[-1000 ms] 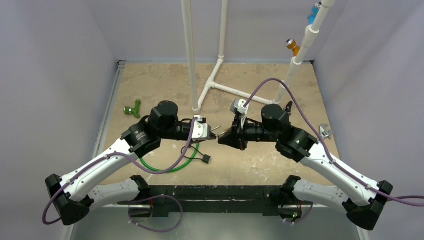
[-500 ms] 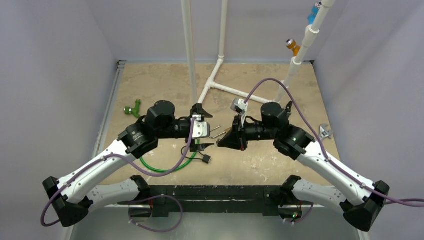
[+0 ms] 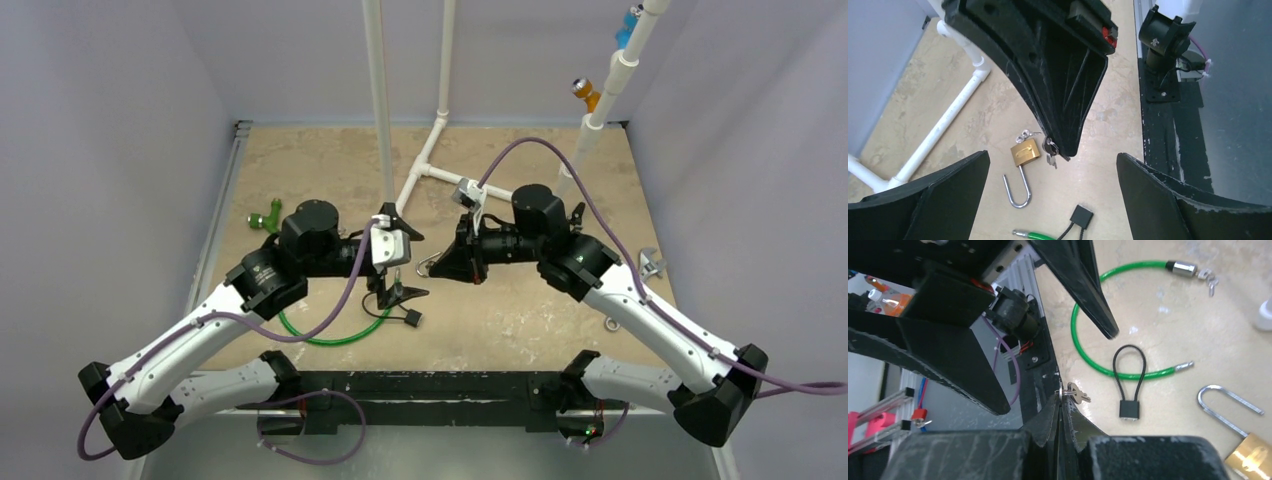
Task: Unlock with the key
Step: Place the lock at the center of the board, then place the key at the center of the board.
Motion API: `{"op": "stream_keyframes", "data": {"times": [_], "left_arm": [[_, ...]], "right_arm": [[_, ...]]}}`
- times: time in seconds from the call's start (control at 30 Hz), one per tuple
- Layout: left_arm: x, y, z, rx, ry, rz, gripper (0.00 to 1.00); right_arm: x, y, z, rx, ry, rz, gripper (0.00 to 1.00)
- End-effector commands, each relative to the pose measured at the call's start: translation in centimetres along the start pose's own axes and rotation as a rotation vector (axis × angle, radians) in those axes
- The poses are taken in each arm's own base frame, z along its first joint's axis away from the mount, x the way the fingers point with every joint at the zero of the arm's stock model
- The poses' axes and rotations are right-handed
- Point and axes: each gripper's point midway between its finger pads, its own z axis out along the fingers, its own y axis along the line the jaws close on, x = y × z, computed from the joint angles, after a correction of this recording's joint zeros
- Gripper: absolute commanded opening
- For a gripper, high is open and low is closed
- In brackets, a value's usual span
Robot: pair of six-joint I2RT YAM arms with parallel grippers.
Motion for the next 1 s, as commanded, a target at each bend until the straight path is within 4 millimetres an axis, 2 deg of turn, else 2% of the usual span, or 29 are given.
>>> {"op": "stream_keyframes", "data": {"times": [0.0,0.2,0.33,0.47,0.57,0.83,0.9,0.97], "left_arm": [[-1.6,0.1,0.0,0.009,-0.059,-0.169,1.0],[-2.7,-0.1,-0.7,0.064,-0.097,-0.249,0.99],[-3.1,-0.7,-1.0,0.122,-0.121,-0.255,1.0],[-3.8,-2.0,-1.3,0.21,-0.144,-0.267,1.0],[-4.0,-2.2,-1.5,0.226,-0.147,-0.268,1.0],[-4.3,-1.5,-1.5,0.206,-0.159,-0.271,1.0],[-4.1,-1.1,-1.4,0.185,-0.151,-0.27,1.0],[-3.5,-0.4,-1.4,0.134,-0.129,-0.254,1.0]], "right_arm": [[-2.7,0.8,-1.1,0.017,-0.062,-0.189,0.0],[-3.2,-0.3,-2.3,0.132,-0.078,-0.421,0.0],[-3.0,1.2,-2.5,0.087,-0.112,-0.549,0.0],[-4.4,2.0,-3.1,0.107,-0.175,-0.634,0.0],[-4.9,2.5,-3.5,0.115,-0.209,-0.69,0.0],[-5.1,4.5,-2.6,0.074,-0.218,-0.765,0.0],[-5.2,4.0,-2.1,0.092,-0.203,-0.733,0.0],[-4.6,2.7,-1.6,0.14,-0.163,-0.677,0.0]]}}
